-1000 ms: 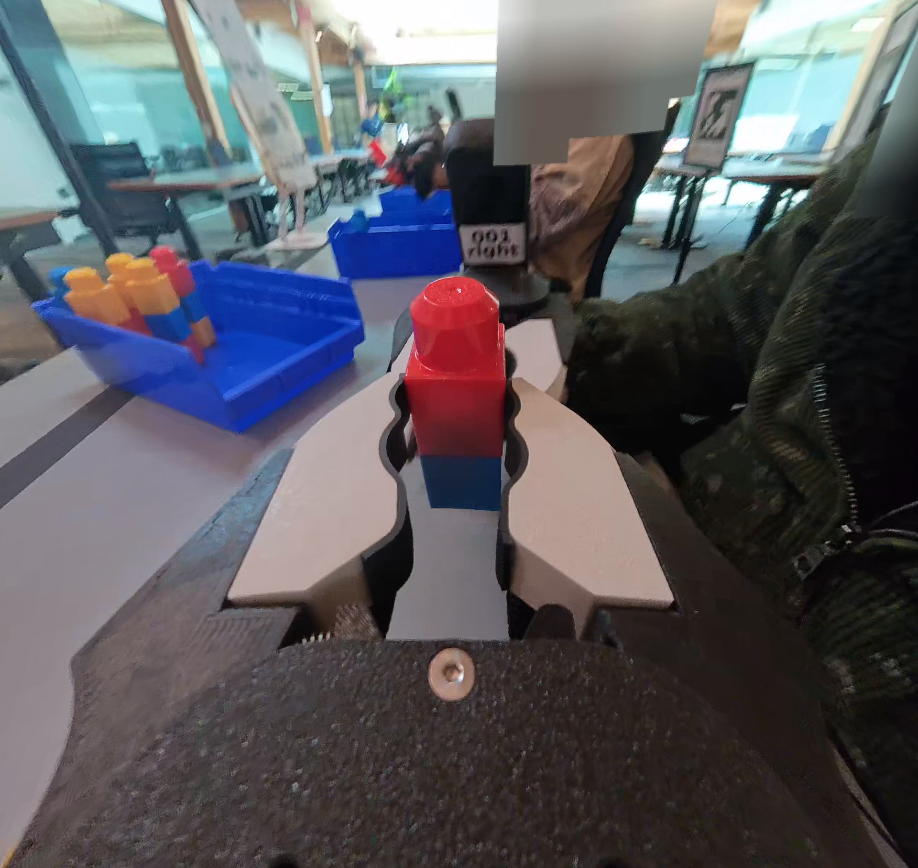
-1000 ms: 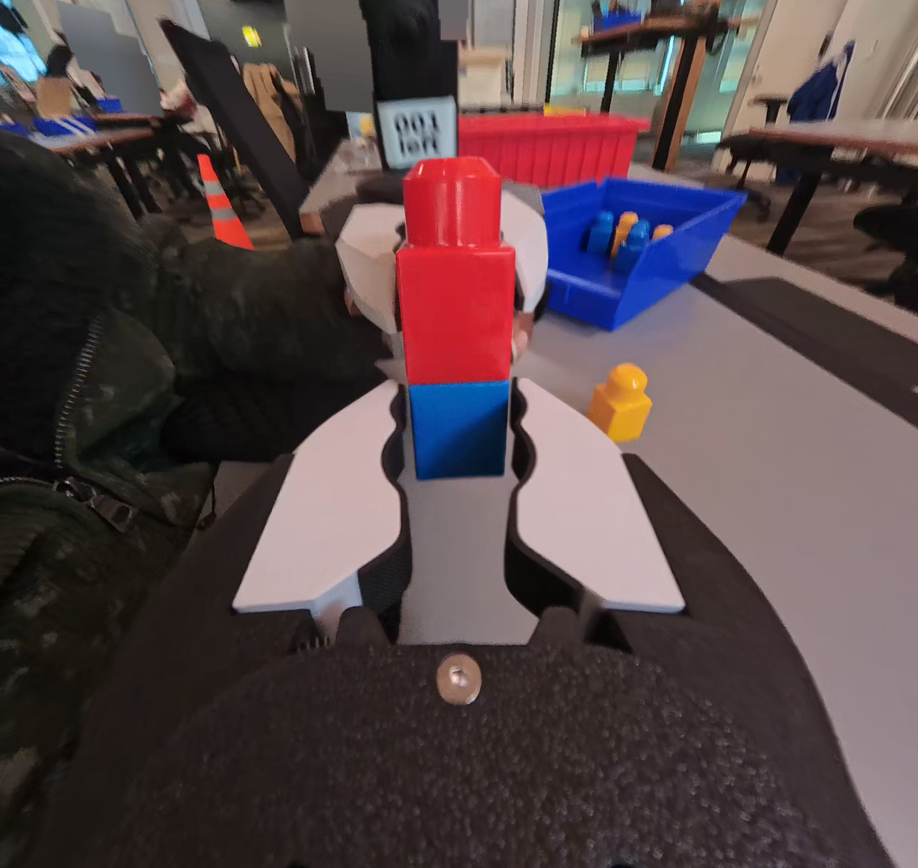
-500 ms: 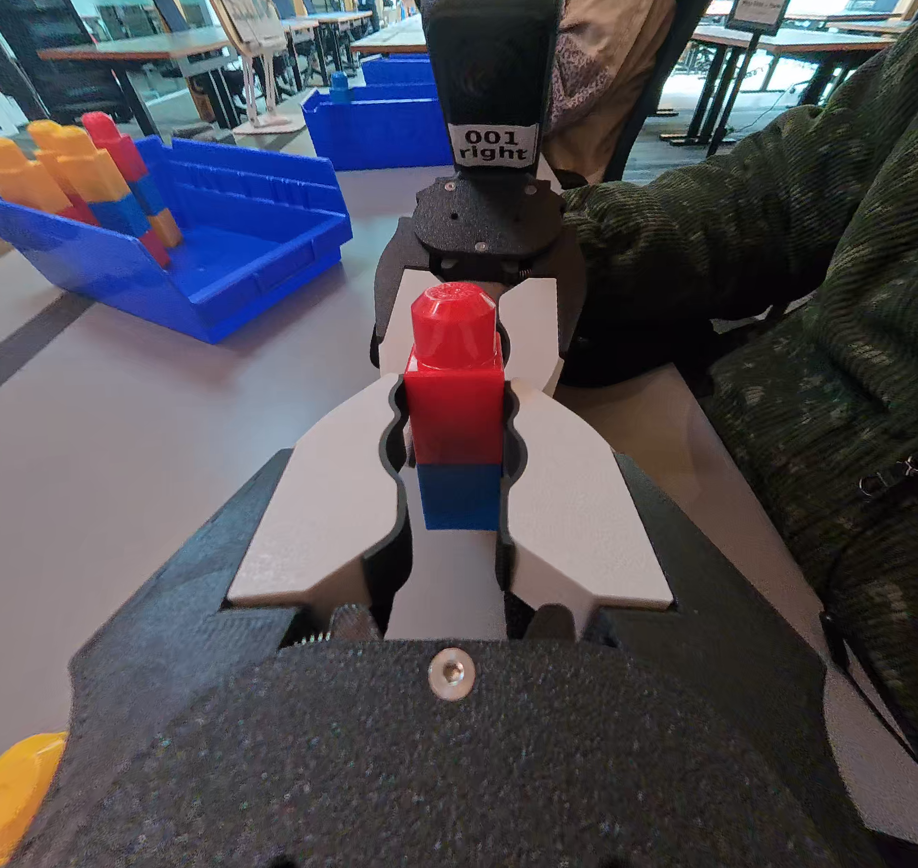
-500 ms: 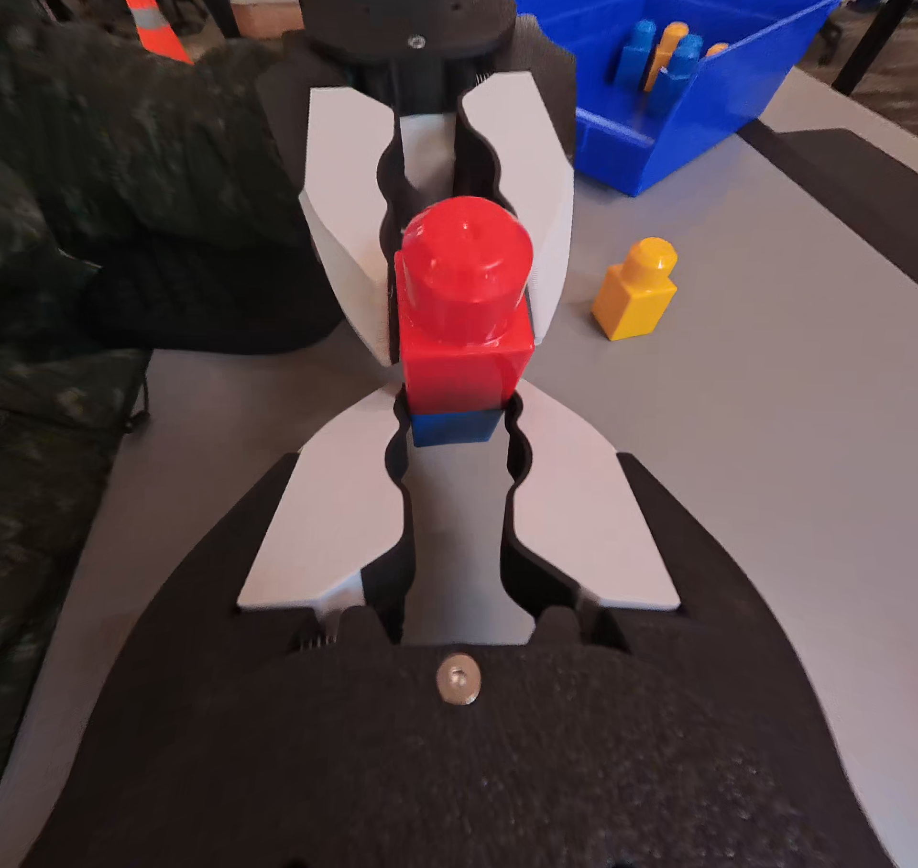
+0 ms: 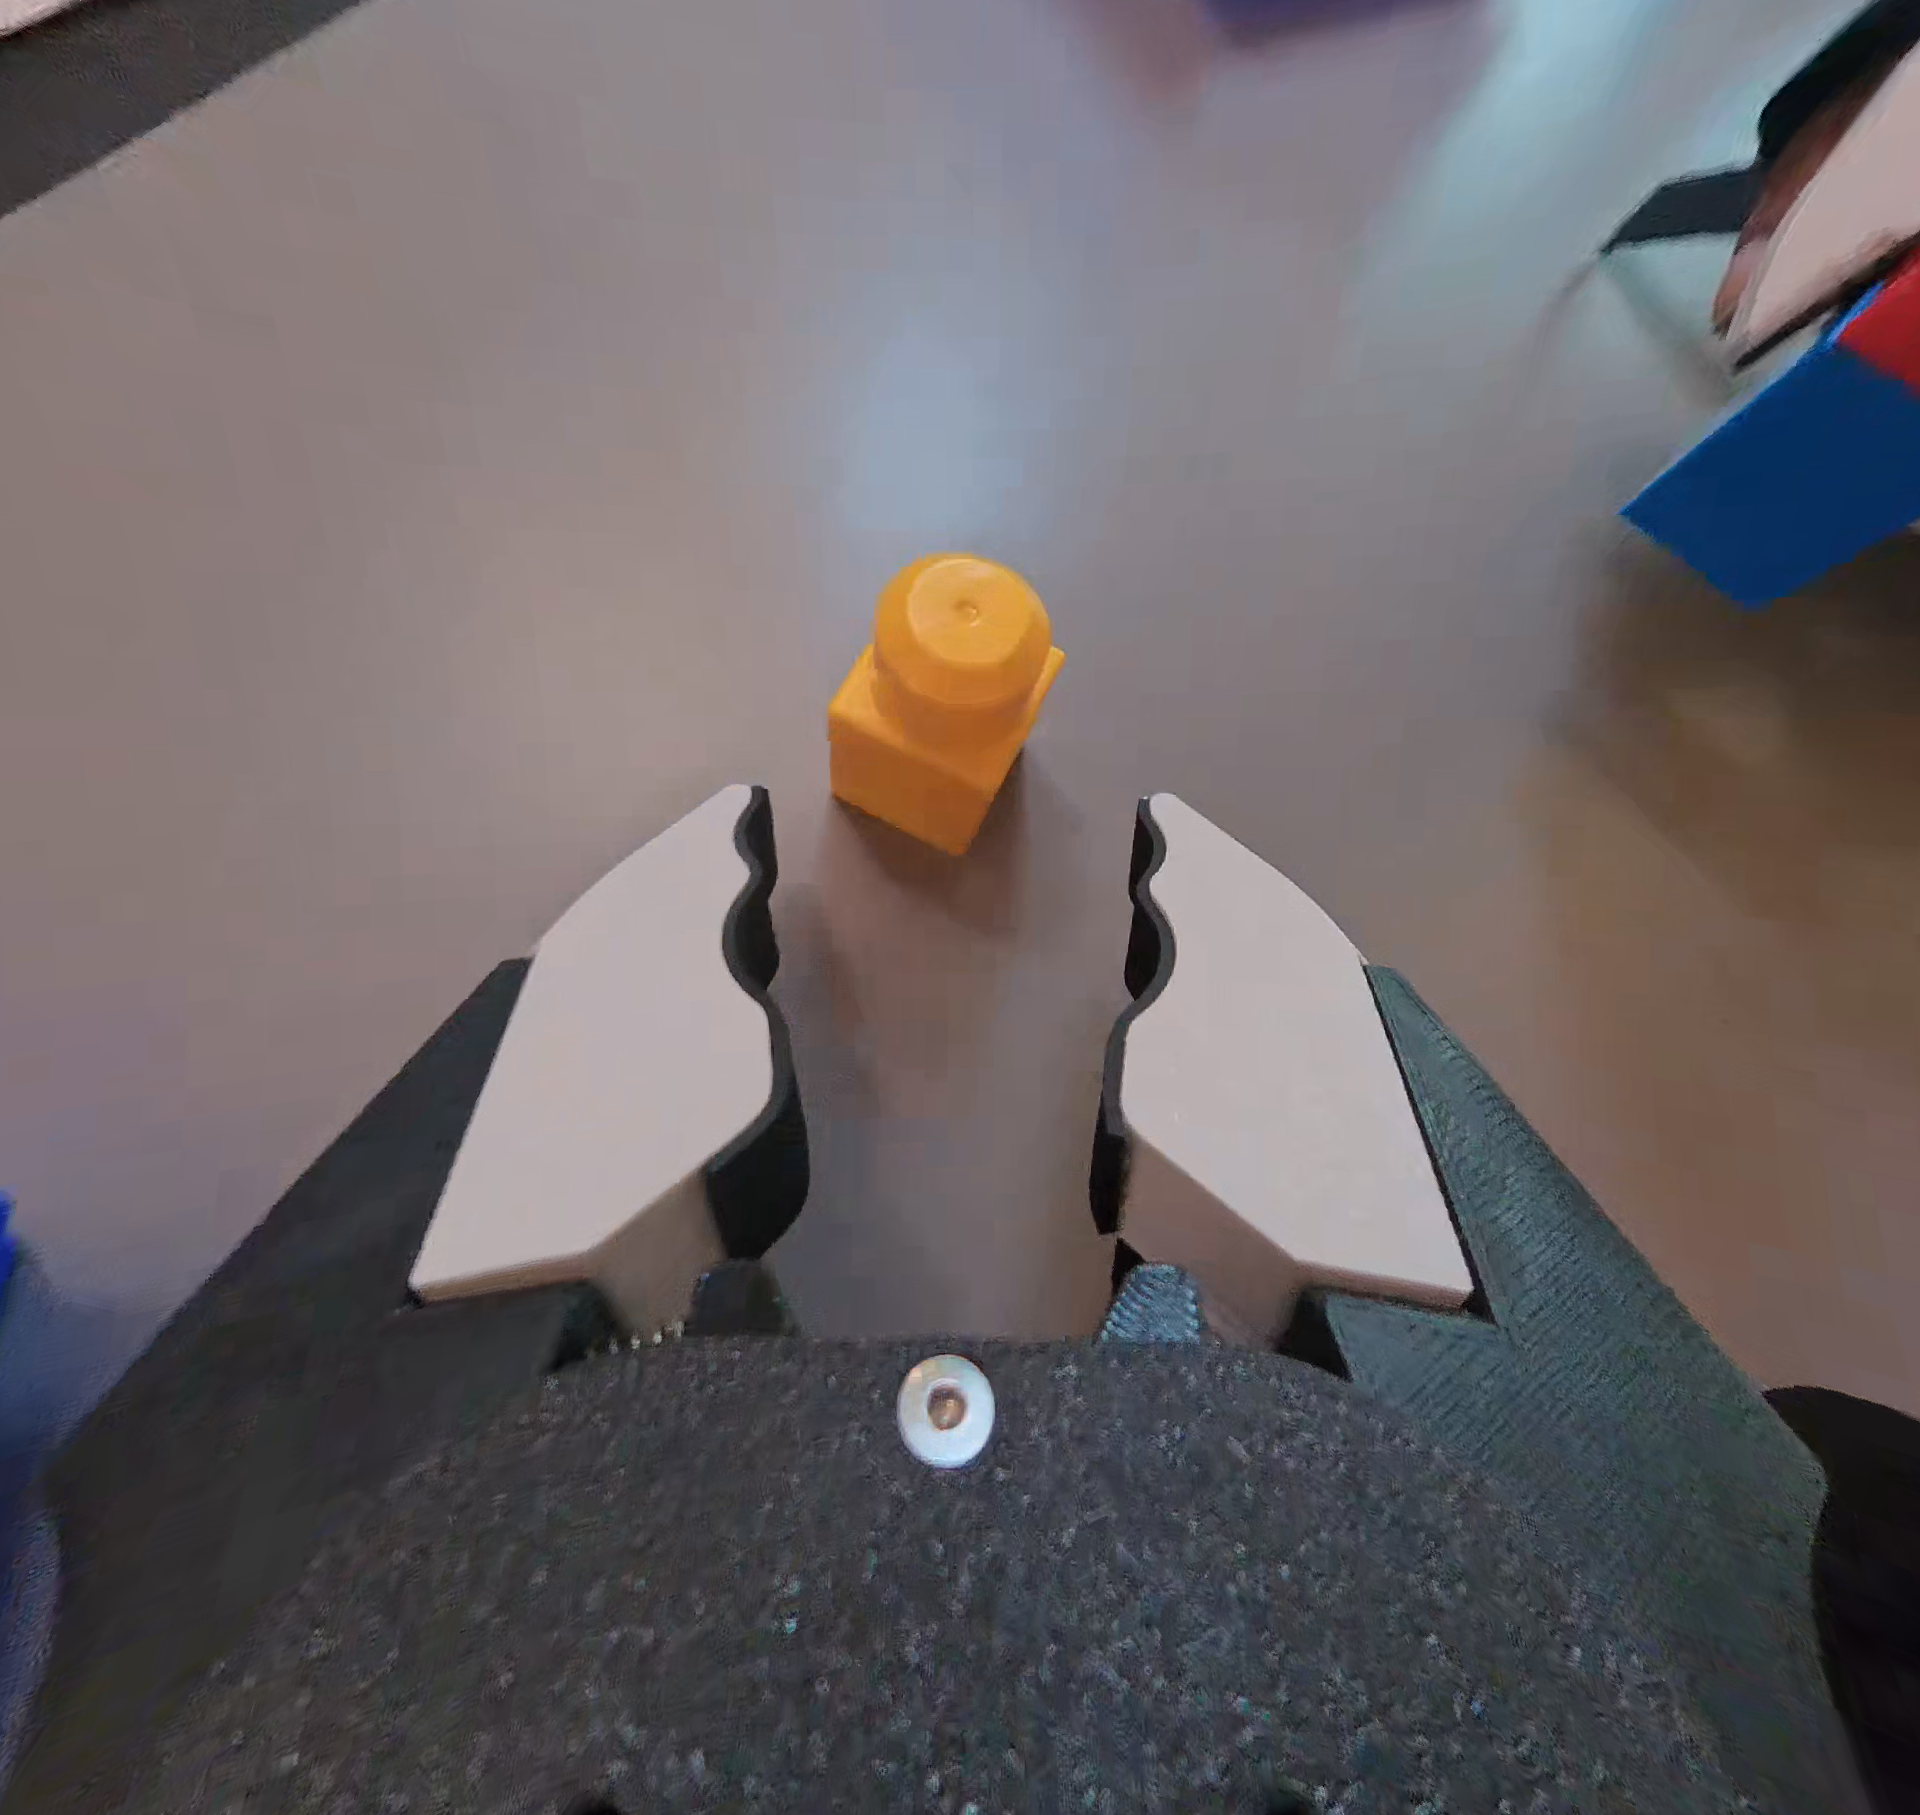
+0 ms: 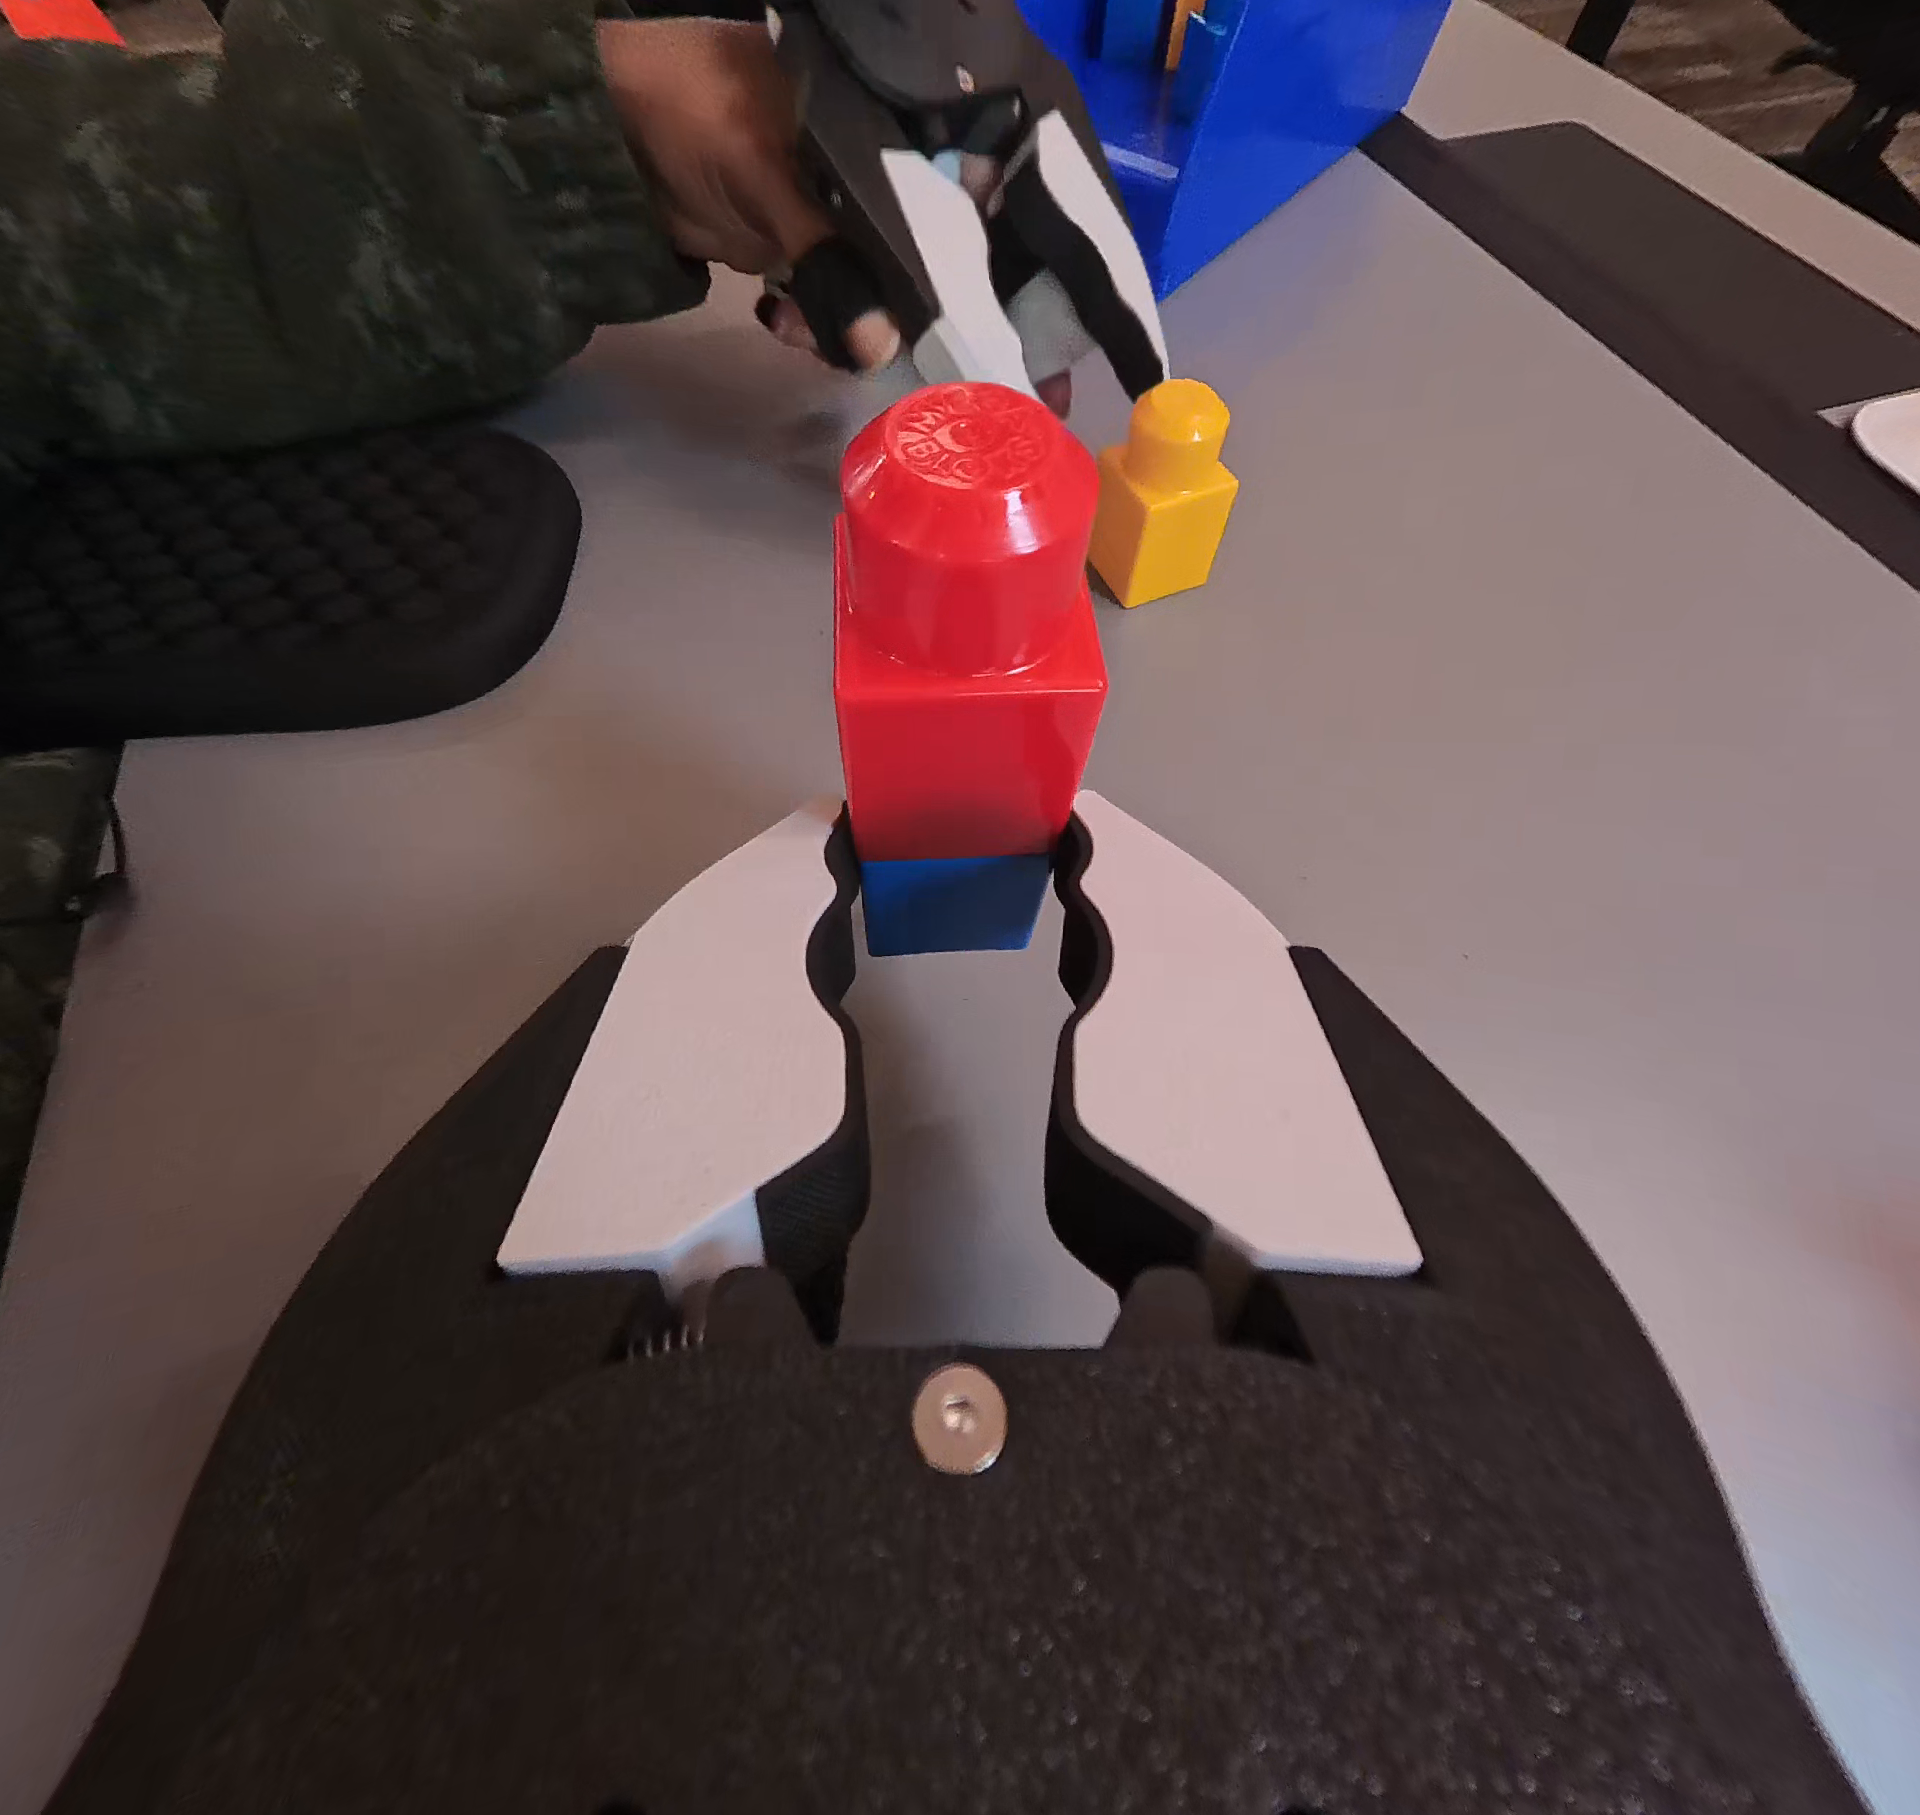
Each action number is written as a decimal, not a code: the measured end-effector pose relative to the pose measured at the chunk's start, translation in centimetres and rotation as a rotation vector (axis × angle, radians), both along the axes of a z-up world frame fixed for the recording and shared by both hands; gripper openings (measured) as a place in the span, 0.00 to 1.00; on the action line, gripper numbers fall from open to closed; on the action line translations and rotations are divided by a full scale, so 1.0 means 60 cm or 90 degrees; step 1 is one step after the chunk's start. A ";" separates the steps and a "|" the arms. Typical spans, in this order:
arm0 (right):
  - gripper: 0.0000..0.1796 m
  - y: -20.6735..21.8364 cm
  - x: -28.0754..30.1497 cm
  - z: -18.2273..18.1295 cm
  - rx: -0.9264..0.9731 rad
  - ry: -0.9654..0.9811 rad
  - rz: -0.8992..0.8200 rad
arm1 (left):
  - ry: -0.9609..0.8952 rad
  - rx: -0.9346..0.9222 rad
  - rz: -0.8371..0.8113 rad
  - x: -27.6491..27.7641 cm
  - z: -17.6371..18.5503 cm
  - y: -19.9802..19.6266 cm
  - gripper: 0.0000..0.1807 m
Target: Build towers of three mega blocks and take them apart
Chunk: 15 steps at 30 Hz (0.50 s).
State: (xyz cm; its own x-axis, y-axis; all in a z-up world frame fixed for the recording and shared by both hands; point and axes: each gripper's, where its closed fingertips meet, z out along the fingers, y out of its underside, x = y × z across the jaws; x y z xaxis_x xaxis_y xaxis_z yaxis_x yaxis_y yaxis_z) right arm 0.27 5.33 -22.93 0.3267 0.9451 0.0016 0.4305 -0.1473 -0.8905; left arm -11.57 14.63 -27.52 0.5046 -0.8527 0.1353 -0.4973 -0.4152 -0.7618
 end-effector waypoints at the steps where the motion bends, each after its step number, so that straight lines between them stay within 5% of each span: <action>1: 0.20 -0.002 -0.001 0.001 0.000 0.002 0.003 | 0.026 0.023 -0.020 0.005 -0.008 0.000 0.38; 4: 0.20 -0.012 -0.007 0.005 -0.013 0.017 0.027 | 0.059 0.113 -0.078 0.024 -0.026 0.016 0.37; 7: 0.20 -0.016 -0.009 -0.004 -0.022 0.002 0.036 | 0.031 0.140 -0.099 0.042 -0.016 0.026 0.21; 15: 0.20 -0.028 -0.011 -0.046 -0.050 -0.083 0.053 | -0.198 0.107 -0.257 0.132 0.146 -0.118 0.21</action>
